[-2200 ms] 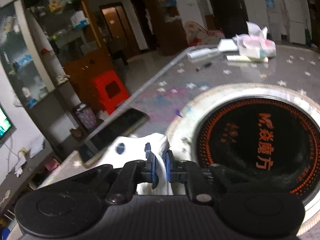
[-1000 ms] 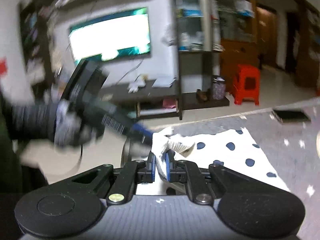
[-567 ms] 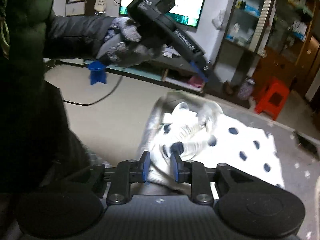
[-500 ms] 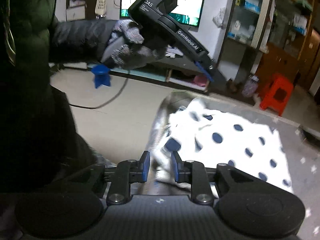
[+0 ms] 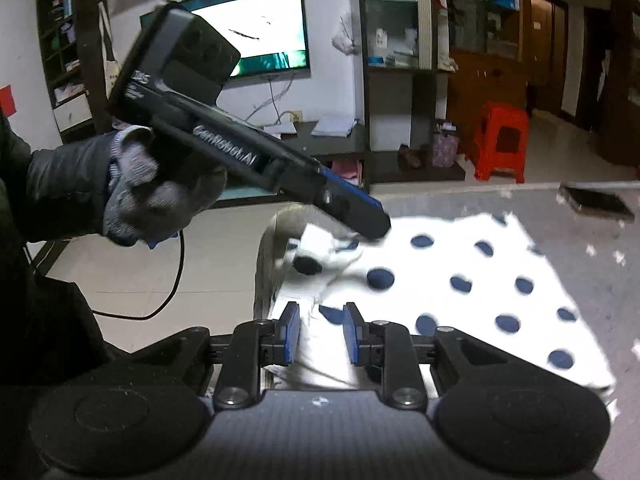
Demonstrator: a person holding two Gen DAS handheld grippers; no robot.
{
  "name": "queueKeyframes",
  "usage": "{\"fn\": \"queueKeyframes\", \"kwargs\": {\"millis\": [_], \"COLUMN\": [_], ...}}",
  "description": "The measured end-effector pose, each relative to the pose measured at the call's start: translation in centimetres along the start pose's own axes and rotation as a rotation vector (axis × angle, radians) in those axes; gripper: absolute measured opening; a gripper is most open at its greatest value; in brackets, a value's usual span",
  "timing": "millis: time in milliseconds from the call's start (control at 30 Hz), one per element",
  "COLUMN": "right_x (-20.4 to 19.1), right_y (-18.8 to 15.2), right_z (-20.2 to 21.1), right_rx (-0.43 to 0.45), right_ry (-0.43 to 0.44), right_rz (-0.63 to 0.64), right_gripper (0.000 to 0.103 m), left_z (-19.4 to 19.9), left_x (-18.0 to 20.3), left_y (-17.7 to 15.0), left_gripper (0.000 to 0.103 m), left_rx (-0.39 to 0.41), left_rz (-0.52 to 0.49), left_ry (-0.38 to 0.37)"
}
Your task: Fold clothes
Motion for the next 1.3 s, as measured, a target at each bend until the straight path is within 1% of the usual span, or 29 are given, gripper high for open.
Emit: {"fn": "queueKeyframes", "kwargs": {"millis": [67, 133, 233, 300, 400, 500, 600, 733, 800, 833, 933, 1033, 1267, 1300], "right_x": [0.8, 1.7, 2.9, 3.7, 6.3, 9.2, 12.0, 15.6, 16.9, 17.0, 16.9, 15.3, 11.5, 11.5], "right_y": [-0.2, -0.3, -0.5, -0.7, -0.5, -0.7, -1.5, -2.8, -3.1, -2.8, -1.6, 0.3, 4.2, 4.5], "right_z": [0.1, 0.2, 0.4, 0.6, 0.2, -0.7, -1.6, -2.0, -1.8, -1.7, -1.2, -2.2, -6.7, -7.3], "right_rx": [0.003, 0.007, 0.011, 0.015, 0.021, 0.011, -0.005, -0.013, -0.01, -0.004, 0.018, 0.026, -0.005, -0.011], "right_ry": [-0.011, -0.021, -0.037, -0.047, -0.11, -0.178, -0.236, -0.301, -0.341, -0.345, -0.337, -0.273, -0.166, -0.163], "right_rz": [-0.026, -0.053, -0.092, -0.119, -0.159, -0.215, -0.28, -0.36, -0.388, -0.389, -0.377, -0.325, -0.176, -0.168], "right_gripper": [0.023, 0.023, 0.024, 0.024, 0.024, 0.024, 0.024, 0.023, 0.023, 0.023, 0.024, 0.024, 0.024, 0.024], "left_z": [-1.0, -1.4, -1.0, -0.5, -0.2, -0.7, -1.5, -1.4, -1.5, -1.5, -1.2, -0.9, -0.7, -0.6], "left_x": [-0.2, -0.7, -1.0, -0.5, 0.7, 1.5, 1.0, 0.6, 0.6, 0.6, 0.8, 0.6, -0.1, -0.2], "left_y": [-1.1, -1.9, -2.1, -1.7, -1.4, -1.9, -2.7, -3.1, -3.1, -3.1, -2.6, -2.5, -2.8, -2.9], "left_gripper": [0.044, 0.043, 0.043, 0.043, 0.043, 0.043, 0.043, 0.043, 0.043, 0.043, 0.043, 0.043, 0.043, 0.043], "left_rx": [-0.04, -0.064, -0.057, -0.037, -0.019, -0.039, -0.073, -0.08, -0.082, -0.082, -0.068, -0.061, -0.06, -0.059], "left_rz": [0.003, 0.016, 0.03, 0.021, -0.01, -0.035, -0.026, -0.014, -0.013, -0.013, -0.015, -0.01, 0.013, 0.016], "left_ry": [0.007, 0.018, 0.015, 0.013, -0.004, -0.013, -0.005, -0.008, -0.011, -0.012, -0.015, -0.008, -0.002, -0.005]}}
Point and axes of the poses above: each gripper's, at about its wrist camera, not at the fingertips, and z roughly against the way its jaws point, x to its right, y to its top, the point moved 9 cm from there along -z, roughly the way its jaws point, and after that the axes turned 9 degrees about -x, right-handed, at the moved point
